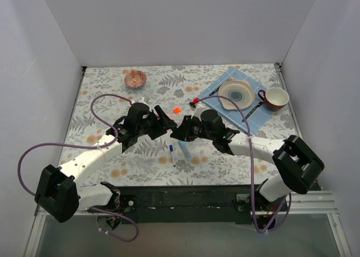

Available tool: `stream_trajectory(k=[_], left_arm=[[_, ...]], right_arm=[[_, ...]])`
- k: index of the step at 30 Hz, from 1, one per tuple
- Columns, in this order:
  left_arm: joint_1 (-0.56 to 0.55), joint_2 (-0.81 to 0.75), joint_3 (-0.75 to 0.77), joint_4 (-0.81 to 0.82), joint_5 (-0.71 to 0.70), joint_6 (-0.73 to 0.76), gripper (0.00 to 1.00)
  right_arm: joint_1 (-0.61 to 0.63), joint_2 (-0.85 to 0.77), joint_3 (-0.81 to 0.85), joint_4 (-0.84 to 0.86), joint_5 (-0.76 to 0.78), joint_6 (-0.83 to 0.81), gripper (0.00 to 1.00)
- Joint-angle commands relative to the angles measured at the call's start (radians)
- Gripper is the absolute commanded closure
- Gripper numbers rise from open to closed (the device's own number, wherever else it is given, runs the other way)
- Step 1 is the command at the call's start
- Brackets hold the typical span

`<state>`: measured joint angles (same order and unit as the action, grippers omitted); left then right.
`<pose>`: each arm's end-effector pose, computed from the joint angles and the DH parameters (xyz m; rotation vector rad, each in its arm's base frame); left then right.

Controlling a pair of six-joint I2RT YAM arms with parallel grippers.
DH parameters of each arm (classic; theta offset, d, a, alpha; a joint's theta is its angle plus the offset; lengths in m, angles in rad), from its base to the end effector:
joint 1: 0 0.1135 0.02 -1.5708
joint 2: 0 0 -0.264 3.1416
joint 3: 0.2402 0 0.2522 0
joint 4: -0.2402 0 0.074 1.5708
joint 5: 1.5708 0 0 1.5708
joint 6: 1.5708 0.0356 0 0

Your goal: Insert the pens into the pen caps

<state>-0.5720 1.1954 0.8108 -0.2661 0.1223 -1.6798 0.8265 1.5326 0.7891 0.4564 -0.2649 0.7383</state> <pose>0.2161 -0.1443 0.2566 -1.2915 2.2372 -1.2229 0.2199 0.2526 0.2250 -0.2958 2.0492 1.2803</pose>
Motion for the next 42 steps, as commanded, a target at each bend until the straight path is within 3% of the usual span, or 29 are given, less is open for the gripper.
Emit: stream_trajectory(k=[1, 3, 7, 16, 24, 32, 42], left_arm=[[-0.005, -0.057, 0.031, 0.030, 0.066, 0.177, 0.30], [-0.003, -0.057, 0.056, 0.018, 0.063, 0.235, 0.26], [-0.005, 0.012, 0.189, -0.063, 0.014, 0.425, 0.29], [0.020, 0.314, 0.461, -0.092, -0.151, 0.782, 0.29], [0.072, 0.605, 0.688, -0.110, 0.077, 1.094, 0.37], [0.073, 0.897, 0.870, -0.177, 0.146, 1.269, 0.44], [0.075, 1.027, 0.958, -0.263, 0.109, 1.348, 0.50]], right_arm=[[-0.012, -0.138, -0.073, -0.016, 0.137, -0.059, 0.99], [-0.030, -0.172, -0.111, -0.065, 0.151, -0.089, 0.99], [-0.101, -0.308, -0.197, -0.131, 0.177, -0.117, 0.99], [-0.135, -0.684, -0.309, -0.294, 0.343, -0.183, 0.99], [-0.136, -0.945, -0.347, -0.315, 0.339, -0.293, 0.99], [-0.135, -0.996, -0.338, -0.338, 0.297, -0.321, 0.99], [-0.136, -1.043, -0.349, -0.331, 0.322, -0.324, 0.99]])
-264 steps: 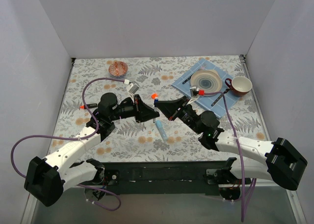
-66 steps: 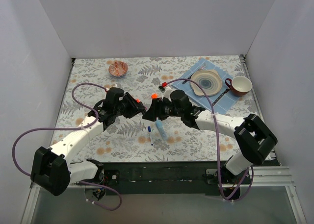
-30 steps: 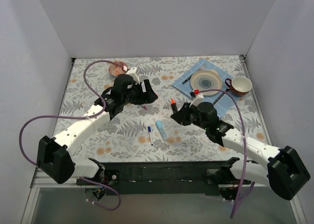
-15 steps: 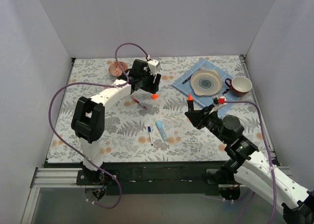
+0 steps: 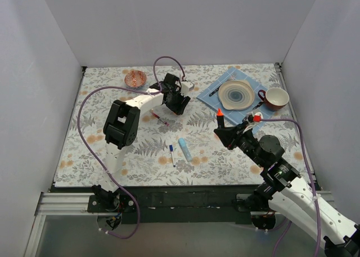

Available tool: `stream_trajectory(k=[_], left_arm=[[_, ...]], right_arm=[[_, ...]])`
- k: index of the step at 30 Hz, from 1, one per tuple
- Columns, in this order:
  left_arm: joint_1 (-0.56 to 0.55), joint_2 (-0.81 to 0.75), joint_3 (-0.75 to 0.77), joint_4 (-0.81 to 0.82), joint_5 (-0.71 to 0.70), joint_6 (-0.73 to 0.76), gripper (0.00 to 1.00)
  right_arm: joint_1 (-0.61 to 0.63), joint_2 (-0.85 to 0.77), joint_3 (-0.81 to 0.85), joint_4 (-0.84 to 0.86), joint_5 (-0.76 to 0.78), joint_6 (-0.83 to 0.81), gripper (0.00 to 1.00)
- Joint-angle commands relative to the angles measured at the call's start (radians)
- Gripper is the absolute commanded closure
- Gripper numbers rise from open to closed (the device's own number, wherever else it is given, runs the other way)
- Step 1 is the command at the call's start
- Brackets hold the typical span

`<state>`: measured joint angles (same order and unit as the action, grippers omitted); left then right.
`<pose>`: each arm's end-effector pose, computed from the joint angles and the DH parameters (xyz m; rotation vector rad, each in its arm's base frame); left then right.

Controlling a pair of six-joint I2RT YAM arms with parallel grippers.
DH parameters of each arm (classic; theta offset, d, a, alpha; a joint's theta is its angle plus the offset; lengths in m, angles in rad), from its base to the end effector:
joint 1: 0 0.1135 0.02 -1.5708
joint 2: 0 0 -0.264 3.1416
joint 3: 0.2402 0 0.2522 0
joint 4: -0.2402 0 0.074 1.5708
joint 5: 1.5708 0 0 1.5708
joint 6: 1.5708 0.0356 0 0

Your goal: Insert the pens into the pen caps

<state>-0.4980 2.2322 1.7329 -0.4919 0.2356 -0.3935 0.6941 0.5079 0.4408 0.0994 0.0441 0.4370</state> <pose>0.4225 -0.2392 0.1663 0.2318 2.6411 -0.6236 0.1142 0.0930 0.2889 -0.1692 1.5940 0.8571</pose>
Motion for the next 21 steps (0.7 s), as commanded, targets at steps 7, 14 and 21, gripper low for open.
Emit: stream_trajectory(k=[7, 14, 21], left_arm=[[-0.001, -0.006, -0.022, -0.046, 0.010, 0.139, 0.61], [0.001, -0.194, -0.217, 0.009, 0.030, 0.277, 0.96], [0.001, -0.521, -0.519, 0.053, 0.079, 0.621, 1.00]], right_arm=[[-0.004, -0.029, 0.016, 0.010, 0.016, -0.029, 0.99], [-0.004, -0.040, 0.030, -0.001, 0.004, -0.020, 0.99], [-0.002, -0.063, 0.042, -0.029, -0.027, 0.002, 0.99]])
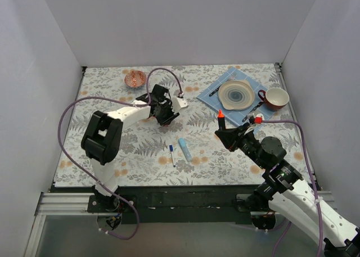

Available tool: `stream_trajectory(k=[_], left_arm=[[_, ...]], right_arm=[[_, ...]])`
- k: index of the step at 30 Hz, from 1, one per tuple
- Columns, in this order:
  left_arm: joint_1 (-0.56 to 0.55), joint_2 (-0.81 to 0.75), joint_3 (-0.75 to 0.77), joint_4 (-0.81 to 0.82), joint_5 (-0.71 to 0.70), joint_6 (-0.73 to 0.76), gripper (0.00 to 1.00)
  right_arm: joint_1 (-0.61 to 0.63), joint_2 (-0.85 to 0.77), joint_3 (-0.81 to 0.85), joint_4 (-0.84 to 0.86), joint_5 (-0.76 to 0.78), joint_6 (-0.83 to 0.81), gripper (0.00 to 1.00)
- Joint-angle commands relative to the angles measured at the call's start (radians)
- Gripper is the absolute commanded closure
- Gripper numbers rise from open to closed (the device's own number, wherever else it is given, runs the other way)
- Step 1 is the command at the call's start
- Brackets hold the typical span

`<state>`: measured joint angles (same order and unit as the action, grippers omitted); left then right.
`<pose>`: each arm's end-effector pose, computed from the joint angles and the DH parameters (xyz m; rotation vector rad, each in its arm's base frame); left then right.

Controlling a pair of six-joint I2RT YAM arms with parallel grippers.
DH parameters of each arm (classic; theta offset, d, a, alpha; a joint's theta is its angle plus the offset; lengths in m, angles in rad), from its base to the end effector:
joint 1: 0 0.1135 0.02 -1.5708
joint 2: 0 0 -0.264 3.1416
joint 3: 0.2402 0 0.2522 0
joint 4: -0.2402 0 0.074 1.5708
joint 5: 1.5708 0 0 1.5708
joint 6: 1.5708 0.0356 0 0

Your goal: Insert the pens into the pen caps

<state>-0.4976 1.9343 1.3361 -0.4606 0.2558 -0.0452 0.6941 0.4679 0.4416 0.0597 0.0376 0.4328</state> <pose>0.3500 -0.2004 0.1773 0.6863 2.5813 -0.5181 0.1087 0.0887 0.2898 -0.1778 1.5922 0.8591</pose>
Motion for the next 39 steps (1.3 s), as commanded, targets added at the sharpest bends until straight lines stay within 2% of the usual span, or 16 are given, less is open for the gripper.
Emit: stream_trajectory(k=[1, 6, 12, 17, 20, 23, 26, 27, 28, 30, 33, 34, 35, 36, 38, 39], left_arm=[[0.001, -0.265, -0.191, 0.028, 0.053, 0.301, 1.00], [0.008, -0.403, -0.333, -0.033, 0.010, 0.410, 1.00], [0.017, -0.442, -0.449, -0.027, -0.003, 0.450, 1.00], [0.017, -0.442, -0.469, -0.033, 0.017, 0.440, 1.00], [0.014, -0.433, -0.479, -0.050, 0.043, 0.407, 0.82], [0.016, -0.422, -0.445, -0.097, 0.082, 0.354, 0.73], [0.013, -0.431, -0.445, -0.115, 0.105, 0.329, 0.57], [0.011, -0.446, -0.451, -0.112, 0.100, 0.323, 0.47], [0.011, -0.455, -0.463, -0.112, 0.099, 0.318, 0.45], [0.011, -0.503, -0.472, -0.093, 0.103, 0.295, 0.34], [0.010, -0.584, -0.477, -0.038, 0.105, 0.254, 0.30], [0.010, -0.650, -0.479, -0.008, 0.094, 0.176, 0.14], [0.010, -0.678, -0.477, 0.070, 0.077, 0.122, 0.02], [0.010, -0.705, -0.469, 0.110, 0.010, 0.034, 0.02], [0.011, -0.733, -0.425, 0.164, -0.093, -0.253, 0.02], [0.011, -0.726, -0.355, 0.155, -0.212, -0.342, 0.02]], right_arm=[[-0.002, -0.032, 0.039, 0.006, -0.024, 0.009, 0.99], [-0.004, -0.052, 0.031, 0.005, -0.030, 0.030, 0.99], [-0.004, -0.049, 0.025, 0.014, -0.070, 0.044, 0.99], [-0.002, -0.063, 0.020, 0.008, -0.065, 0.049, 0.99], [-0.004, -0.072, 0.020, 0.003, -0.059, 0.049, 0.99], [-0.002, -0.084, 0.023, 0.002, -0.061, 0.057, 0.99], [-0.002, -0.090, 0.037, -0.007, -0.073, 0.061, 0.99], [-0.004, -0.091, 0.046, -0.014, -0.071, 0.061, 0.99], [-0.002, -0.098, 0.049, -0.017, -0.071, 0.061, 0.99], [-0.002, -0.107, 0.058, -0.020, -0.071, 0.064, 0.99], [-0.004, -0.118, 0.071, -0.020, -0.076, 0.073, 0.99], [-0.002, -0.120, 0.080, -0.020, -0.079, 0.075, 0.99], [-0.004, -0.118, 0.083, -0.021, -0.082, 0.080, 0.99], [-0.002, -0.117, 0.088, -0.030, -0.084, 0.089, 0.99], [-0.004, -0.115, 0.089, -0.035, -0.084, 0.098, 0.99], [-0.002, -0.112, 0.086, -0.034, -0.084, 0.106, 0.99]])
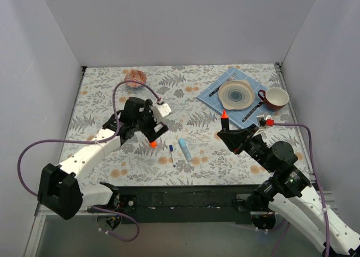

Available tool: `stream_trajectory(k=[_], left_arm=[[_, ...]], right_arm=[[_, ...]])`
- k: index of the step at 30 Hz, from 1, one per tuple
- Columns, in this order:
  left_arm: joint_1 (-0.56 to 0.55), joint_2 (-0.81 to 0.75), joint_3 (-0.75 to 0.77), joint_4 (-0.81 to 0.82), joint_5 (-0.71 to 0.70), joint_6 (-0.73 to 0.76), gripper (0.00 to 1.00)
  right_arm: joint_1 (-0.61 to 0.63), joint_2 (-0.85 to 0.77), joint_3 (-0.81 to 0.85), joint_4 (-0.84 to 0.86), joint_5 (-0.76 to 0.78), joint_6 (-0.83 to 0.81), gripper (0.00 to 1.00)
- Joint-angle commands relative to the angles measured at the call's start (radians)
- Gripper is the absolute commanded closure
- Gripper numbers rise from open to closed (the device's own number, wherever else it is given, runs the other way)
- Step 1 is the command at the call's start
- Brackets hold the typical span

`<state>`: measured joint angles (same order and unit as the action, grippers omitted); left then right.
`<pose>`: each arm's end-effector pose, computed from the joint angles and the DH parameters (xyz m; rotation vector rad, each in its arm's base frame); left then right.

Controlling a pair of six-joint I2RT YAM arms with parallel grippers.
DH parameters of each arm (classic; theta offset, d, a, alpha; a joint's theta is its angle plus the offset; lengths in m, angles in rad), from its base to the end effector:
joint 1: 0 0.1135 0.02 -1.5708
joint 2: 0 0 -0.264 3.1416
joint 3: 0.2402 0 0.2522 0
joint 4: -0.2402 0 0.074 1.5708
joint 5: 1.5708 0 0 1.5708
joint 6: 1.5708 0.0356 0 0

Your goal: Insert the pens into the pen caps

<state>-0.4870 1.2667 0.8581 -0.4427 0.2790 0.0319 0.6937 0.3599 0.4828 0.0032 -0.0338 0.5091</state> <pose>0.2260 -0.1308 0.2417 0.7530 2.3328 -0.5426 0.0895 0.0760 0.3098 -0.1697 1.5157 1.0003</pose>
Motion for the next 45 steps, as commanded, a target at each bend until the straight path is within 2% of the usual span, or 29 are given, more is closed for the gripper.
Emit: stream_trajectory(k=[1, 2, 5, 7, 11, 12, 14, 15, 18, 19, 21, 25, 28, 41, 45], left_arm=[[0.002, -0.021, 0.166, 0.112, -0.273, -0.488, 0.02], [0.002, -0.001, 0.208, 0.034, -0.320, -0.600, 0.02], [0.002, 0.040, 0.281, 0.006, -0.382, -0.845, 0.02], [0.005, 0.078, 0.352, -0.040, -0.344, -0.940, 0.02], [0.028, 0.161, 0.436, -0.213, -0.457, -1.238, 0.02], [0.054, 0.181, 0.443, -0.246, -0.463, -1.385, 0.03], [0.064, 0.215, 0.463, -0.371, -0.517, -1.577, 0.09], [0.070, 0.265, 0.472, -0.414, -0.496, -1.689, 0.12], [0.085, 0.408, 0.536, -0.618, -0.452, -1.832, 0.18], [0.085, 0.433, 0.550, -0.686, -0.451, -1.860, 0.21], [0.085, 0.464, 0.535, -0.708, -0.452, -1.912, 0.23], [0.085, 0.413, 0.405, -0.560, -0.348, -2.001, 0.24], [0.085, 0.416, 0.354, -0.533, -0.345, -2.040, 0.25], [0.047, 0.464, 0.303, -0.534, -0.380, -2.106, 0.27], [0.030, 0.488, 0.308, -0.525, -0.399, -2.107, 0.31]], right_arm=[[-0.003, -0.003, 0.042, 0.023, -0.011, 0.032, 0.99], [-0.003, -0.001, 0.036, 0.023, -0.009, 0.035, 0.99], [-0.002, 0.005, 0.027, 0.020, -0.011, 0.035, 0.99], [-0.003, 0.007, 0.019, 0.021, -0.011, 0.034, 0.99], [-0.002, 0.011, 0.004, 0.014, -0.012, 0.032, 0.99], [-0.003, 0.013, 0.000, 0.011, -0.017, 0.034, 0.99], [-0.002, 0.011, -0.004, 0.011, -0.028, 0.039, 0.99], [-0.003, 0.008, -0.009, 0.011, -0.029, 0.040, 0.99], [-0.002, -0.002, -0.015, 0.011, -0.026, 0.045, 0.99], [-0.003, -0.004, -0.015, 0.011, -0.026, 0.045, 0.99], [-0.003, -0.015, -0.015, 0.006, -0.021, 0.043, 0.99], [-0.003, -0.029, -0.012, -0.002, -0.005, 0.036, 0.99], [-0.002, -0.030, -0.012, -0.002, 0.000, 0.031, 0.99], [-0.003, -0.019, -0.013, 0.001, -0.018, 0.032, 0.99], [-0.003, -0.012, -0.012, 0.009, -0.032, 0.039, 0.99]])
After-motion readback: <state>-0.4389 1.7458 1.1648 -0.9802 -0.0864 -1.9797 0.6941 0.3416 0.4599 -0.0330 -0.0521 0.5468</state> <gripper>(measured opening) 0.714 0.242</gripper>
